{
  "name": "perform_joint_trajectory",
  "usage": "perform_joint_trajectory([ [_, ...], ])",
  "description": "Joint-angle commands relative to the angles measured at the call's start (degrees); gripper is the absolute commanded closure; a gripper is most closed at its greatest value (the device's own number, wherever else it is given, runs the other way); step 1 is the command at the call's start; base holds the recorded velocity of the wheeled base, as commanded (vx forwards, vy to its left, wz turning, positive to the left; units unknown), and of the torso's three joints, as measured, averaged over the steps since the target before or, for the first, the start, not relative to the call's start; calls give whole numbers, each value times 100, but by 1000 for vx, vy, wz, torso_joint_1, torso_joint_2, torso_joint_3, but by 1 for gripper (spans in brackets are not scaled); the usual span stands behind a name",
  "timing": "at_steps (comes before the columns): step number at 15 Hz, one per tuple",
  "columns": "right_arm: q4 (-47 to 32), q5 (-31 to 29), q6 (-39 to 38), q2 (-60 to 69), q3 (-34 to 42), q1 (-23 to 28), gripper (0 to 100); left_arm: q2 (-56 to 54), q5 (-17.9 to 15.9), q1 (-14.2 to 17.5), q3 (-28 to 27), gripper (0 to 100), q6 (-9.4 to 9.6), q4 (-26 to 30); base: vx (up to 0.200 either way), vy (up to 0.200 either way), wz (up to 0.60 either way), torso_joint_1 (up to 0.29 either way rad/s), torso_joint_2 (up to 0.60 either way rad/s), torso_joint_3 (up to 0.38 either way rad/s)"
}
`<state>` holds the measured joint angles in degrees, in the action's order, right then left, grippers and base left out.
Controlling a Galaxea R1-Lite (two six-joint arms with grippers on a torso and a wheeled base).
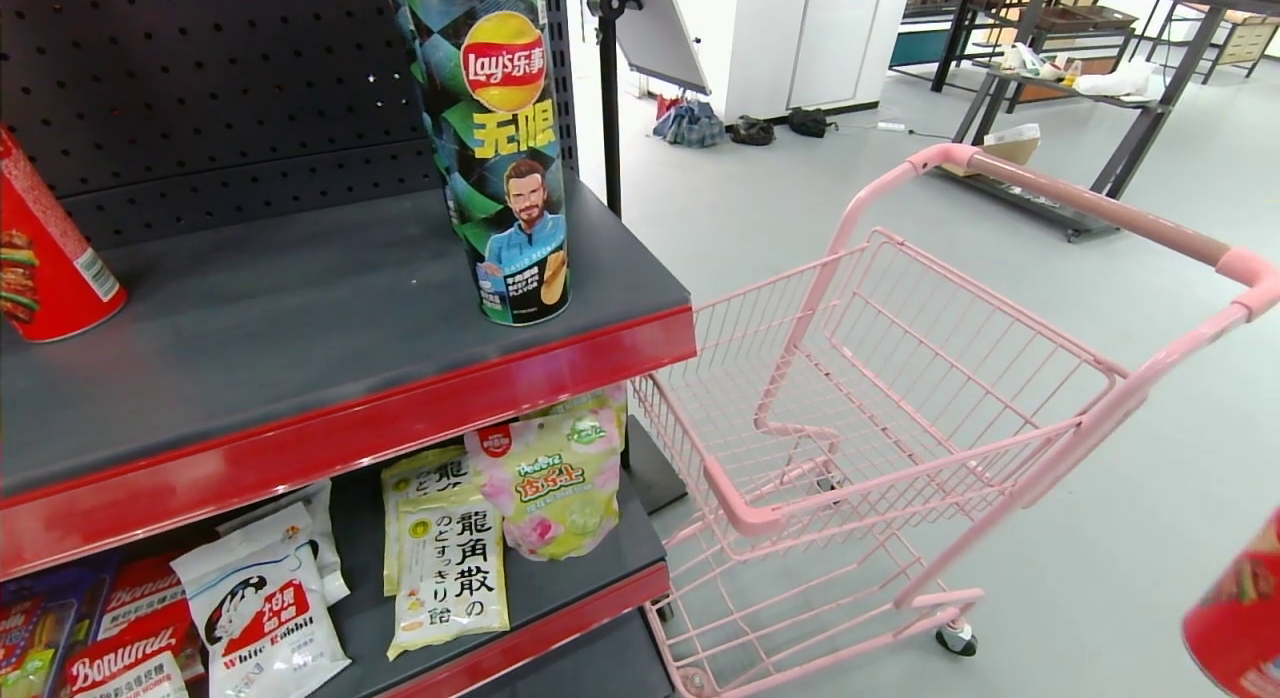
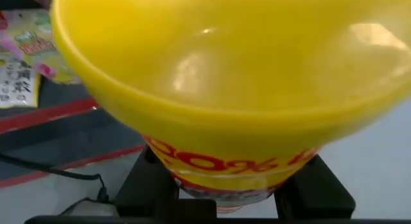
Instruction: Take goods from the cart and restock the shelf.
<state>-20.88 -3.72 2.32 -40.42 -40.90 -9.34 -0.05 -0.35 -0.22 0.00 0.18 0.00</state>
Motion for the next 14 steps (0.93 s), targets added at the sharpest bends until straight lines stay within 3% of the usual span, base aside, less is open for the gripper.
perform_joint_trajectory([
  [1,-346,-50,14,1133,355,301,100,5,0,-4,0,0,-1,0,0,0,0,0,0,0],
  [5,-355,-50,23,1160,363,310,100,5,0,-4,0,0,-1,0,0,0,0,33,-131,-96],
  [14,-346,-41,23,984,390,292,100,5,0,-4,0,0,-1,0,0,0,0,169,-531,-357],
])
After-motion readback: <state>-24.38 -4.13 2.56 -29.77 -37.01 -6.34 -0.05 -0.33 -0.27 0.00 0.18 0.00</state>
